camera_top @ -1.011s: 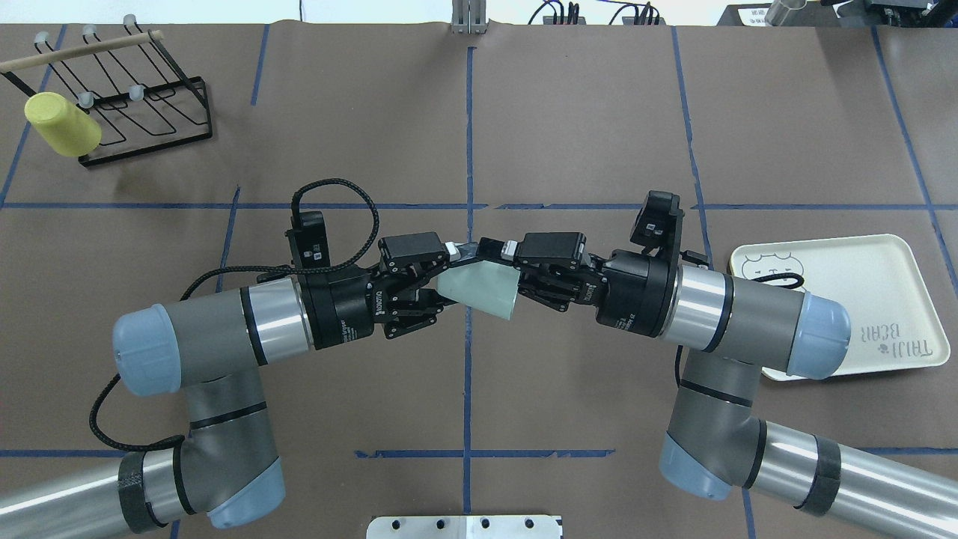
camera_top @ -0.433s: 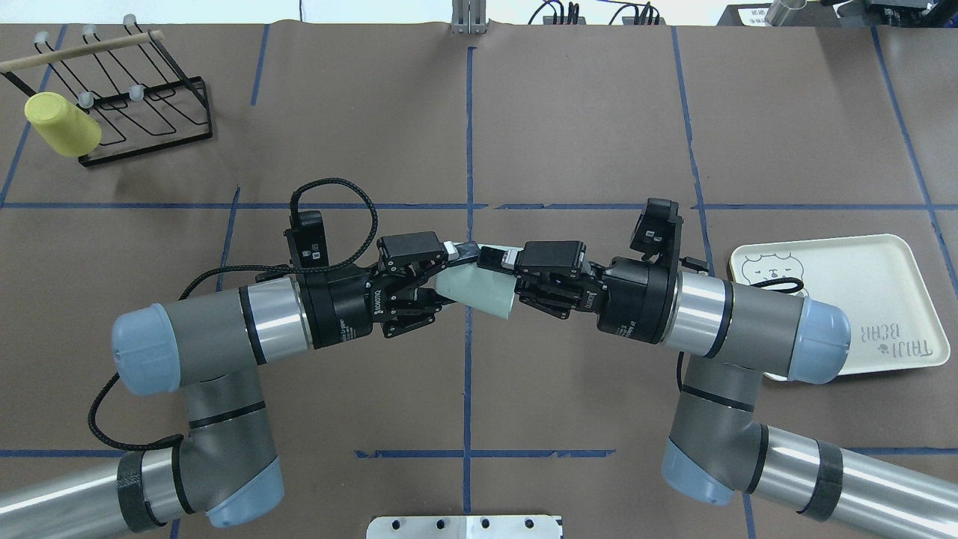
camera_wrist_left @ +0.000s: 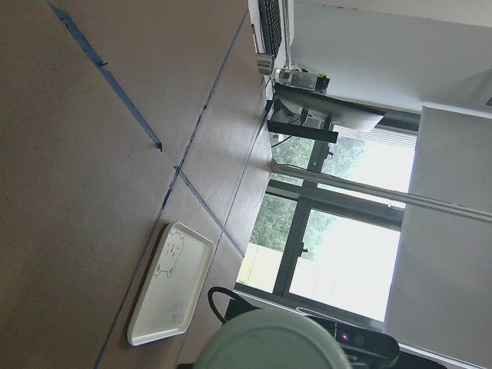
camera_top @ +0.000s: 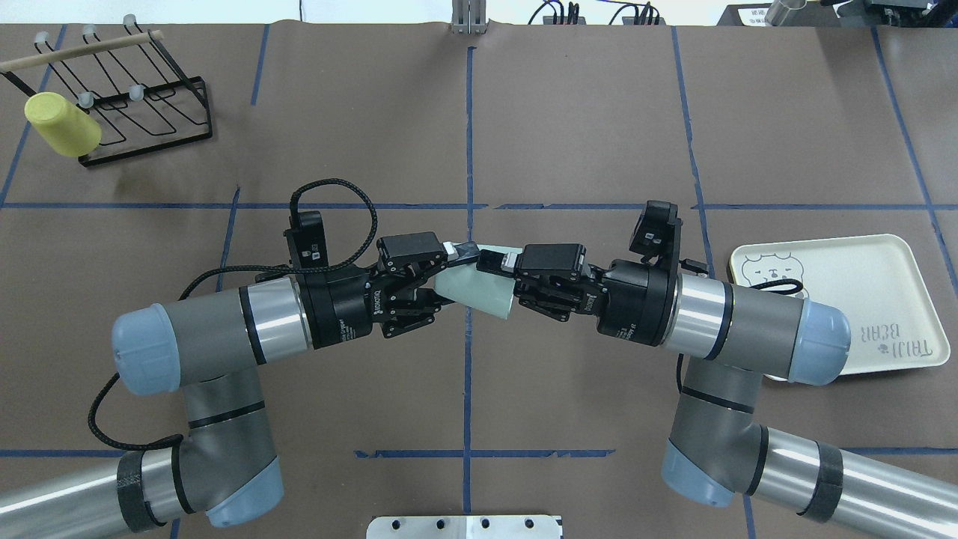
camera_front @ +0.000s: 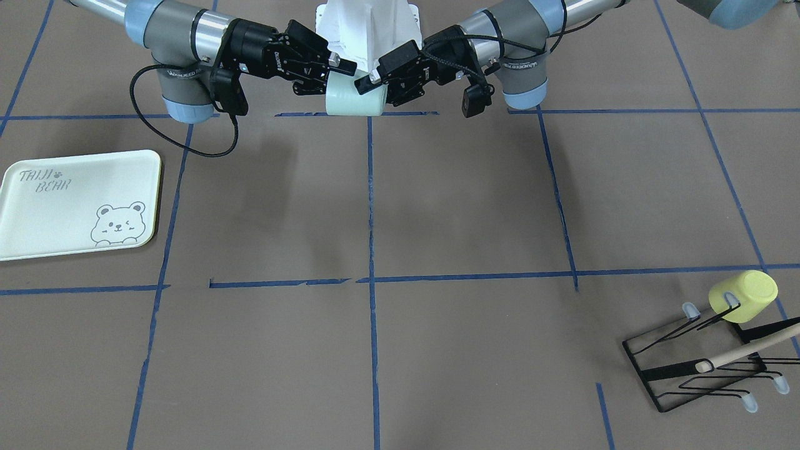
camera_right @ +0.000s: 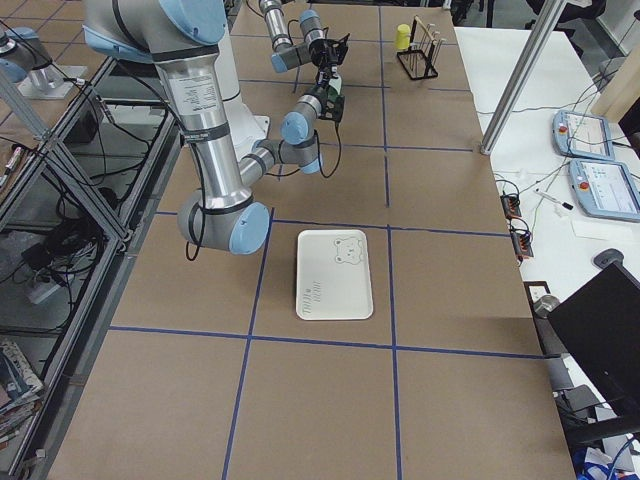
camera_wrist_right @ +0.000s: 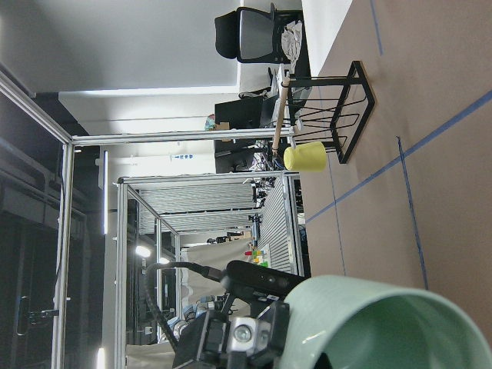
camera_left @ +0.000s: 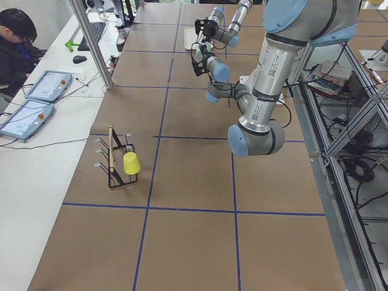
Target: Left arm grabs green cup and hands to right arm on tray
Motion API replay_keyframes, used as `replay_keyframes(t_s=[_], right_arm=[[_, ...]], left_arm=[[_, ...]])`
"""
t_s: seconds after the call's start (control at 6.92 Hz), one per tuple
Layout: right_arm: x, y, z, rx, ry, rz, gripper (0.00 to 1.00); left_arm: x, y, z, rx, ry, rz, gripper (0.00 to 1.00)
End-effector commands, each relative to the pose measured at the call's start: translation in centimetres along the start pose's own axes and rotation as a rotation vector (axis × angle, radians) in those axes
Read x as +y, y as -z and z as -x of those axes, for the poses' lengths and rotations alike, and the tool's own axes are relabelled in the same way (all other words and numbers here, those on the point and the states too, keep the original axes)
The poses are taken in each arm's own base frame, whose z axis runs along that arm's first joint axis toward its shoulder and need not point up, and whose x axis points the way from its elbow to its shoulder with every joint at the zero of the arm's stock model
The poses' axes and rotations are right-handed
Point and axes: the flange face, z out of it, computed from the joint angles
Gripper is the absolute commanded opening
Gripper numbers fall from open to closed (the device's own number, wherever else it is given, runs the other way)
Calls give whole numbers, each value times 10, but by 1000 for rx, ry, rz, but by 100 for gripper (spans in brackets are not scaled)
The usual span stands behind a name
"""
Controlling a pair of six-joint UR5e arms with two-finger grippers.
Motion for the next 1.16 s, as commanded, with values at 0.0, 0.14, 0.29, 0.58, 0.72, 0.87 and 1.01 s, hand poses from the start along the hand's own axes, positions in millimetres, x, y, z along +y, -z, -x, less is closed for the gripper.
replay_keyframes(t_s=[0.0,0.14,0.29,0.58,0.72,0.87,1.01], right_arm=[[1,-1,1,-3,-1,2,37],[1,-2,2,-6,-1,2,35],[1,-1,2,-5,1,1,34],[0,-1,-1,4,1,-2,13],[-1,0,-1,9,9,-5,0],[0,0,-3,9,50,-2,0],[4,0,-4,9,50,5,0]], left_arm=[[-1,0,1,-3,-1,-2,47],[-1,0,1,-3,-1,-2,47],[0,-1,2,-3,0,0,47],[-1,0,2,-4,-1,-2,53],[-1,-1,2,-5,-5,-3,78],[-2,-1,1,-4,-11,-6,100],[-6,-1,-1,-5,-13,-14,100]])
